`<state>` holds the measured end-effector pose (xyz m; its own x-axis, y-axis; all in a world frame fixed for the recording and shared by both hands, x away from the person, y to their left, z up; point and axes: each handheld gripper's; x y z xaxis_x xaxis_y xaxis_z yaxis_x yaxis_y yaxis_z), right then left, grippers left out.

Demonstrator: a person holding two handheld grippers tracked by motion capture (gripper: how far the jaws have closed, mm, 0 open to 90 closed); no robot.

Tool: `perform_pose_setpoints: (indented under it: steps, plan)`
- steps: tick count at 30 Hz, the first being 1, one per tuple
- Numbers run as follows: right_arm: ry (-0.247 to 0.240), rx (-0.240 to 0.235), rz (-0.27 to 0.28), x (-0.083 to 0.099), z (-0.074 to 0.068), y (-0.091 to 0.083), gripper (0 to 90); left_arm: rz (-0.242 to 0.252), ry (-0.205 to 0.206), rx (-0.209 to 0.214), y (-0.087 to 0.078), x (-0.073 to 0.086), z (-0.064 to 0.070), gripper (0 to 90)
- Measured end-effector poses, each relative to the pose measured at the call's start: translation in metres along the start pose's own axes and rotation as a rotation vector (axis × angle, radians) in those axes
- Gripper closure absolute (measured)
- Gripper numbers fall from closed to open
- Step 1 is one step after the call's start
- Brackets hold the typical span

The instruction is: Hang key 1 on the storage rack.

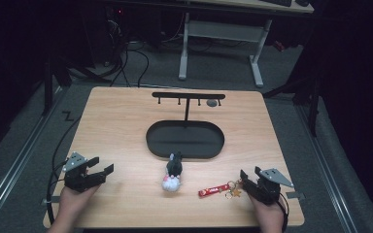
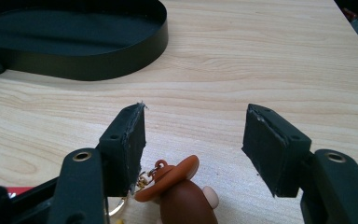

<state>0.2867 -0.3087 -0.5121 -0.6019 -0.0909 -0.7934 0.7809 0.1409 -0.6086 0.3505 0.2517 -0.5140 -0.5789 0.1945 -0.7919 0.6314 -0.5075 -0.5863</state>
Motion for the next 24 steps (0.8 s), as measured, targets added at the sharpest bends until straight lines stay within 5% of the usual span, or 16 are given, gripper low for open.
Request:
perform_pose_setpoints:
  steps: [24]
  plan:
    - [-0.115, -0.06, -0.025, -0.009, -0.026, -0.004, 43.4, -0.03, 0.094, -0.036, 0.005, 0.002, 0.012, 32.1]
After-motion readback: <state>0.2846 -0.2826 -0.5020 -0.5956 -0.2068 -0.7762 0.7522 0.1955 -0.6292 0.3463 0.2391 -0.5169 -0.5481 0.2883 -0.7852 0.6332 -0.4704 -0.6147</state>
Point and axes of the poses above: each handheld gripper's, and its own axes: y roughly forward along the jaws, x roughly out of its underside, z roughly to its right, and after that the axes turned 6 degrees about -z, right-handed
